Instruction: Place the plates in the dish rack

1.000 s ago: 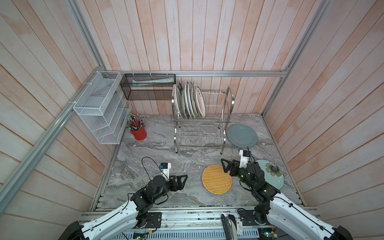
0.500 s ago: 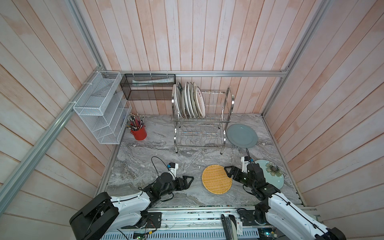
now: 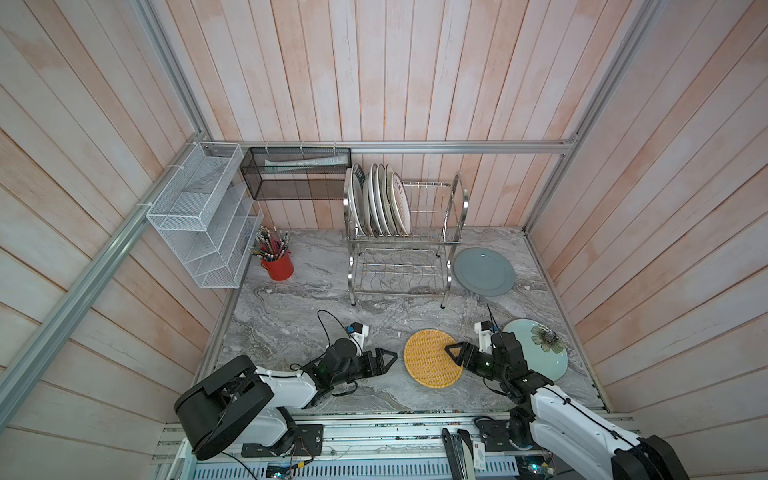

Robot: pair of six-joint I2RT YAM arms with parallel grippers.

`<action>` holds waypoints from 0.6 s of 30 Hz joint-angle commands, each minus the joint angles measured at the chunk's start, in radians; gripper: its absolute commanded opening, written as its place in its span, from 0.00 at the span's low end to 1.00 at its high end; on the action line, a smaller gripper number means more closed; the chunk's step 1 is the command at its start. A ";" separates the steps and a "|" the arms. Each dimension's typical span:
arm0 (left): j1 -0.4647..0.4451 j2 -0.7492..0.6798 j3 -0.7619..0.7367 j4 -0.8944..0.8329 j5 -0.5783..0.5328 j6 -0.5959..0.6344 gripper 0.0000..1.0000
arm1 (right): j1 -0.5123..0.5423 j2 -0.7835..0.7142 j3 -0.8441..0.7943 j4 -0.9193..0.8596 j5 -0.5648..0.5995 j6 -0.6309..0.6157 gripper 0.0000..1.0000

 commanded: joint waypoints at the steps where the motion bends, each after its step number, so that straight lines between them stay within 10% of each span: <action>1: -0.007 0.043 0.035 0.031 0.025 -0.012 0.90 | -0.004 -0.011 -0.031 0.043 -0.026 0.023 0.65; 18: -0.008 -0.072 0.026 -0.050 -0.025 -0.005 0.90 | -0.001 0.098 -0.053 0.137 -0.044 0.053 0.08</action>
